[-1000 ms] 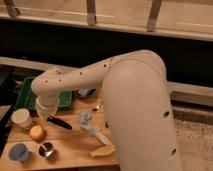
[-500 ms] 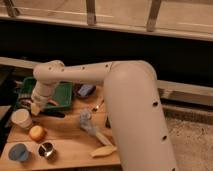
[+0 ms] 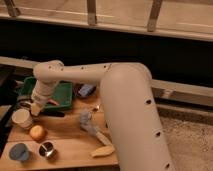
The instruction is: Place brush in paper cup
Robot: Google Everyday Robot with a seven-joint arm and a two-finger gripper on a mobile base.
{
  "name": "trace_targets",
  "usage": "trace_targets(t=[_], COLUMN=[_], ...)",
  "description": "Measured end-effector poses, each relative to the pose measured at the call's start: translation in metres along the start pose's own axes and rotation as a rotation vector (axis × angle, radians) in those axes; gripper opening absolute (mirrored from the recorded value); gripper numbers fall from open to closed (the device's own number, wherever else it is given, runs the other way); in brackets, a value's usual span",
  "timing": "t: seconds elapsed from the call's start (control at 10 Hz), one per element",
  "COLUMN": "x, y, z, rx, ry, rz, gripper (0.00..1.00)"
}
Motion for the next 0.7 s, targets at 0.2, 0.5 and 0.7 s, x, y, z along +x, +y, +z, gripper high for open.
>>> trace_targets(t=[0.2, 0.5, 0.7], x=[0.008, 0.013, 0.012], y=[-0.001, 0.002, 0.001], z=[0.009, 0.017, 0.017], rx=[-0.014, -0.024, -0.016], ry=[0.035, 0.062, 0.066], rz=[0.009, 0.006, 0.001], gripper=[0.0, 0.0, 0.0])
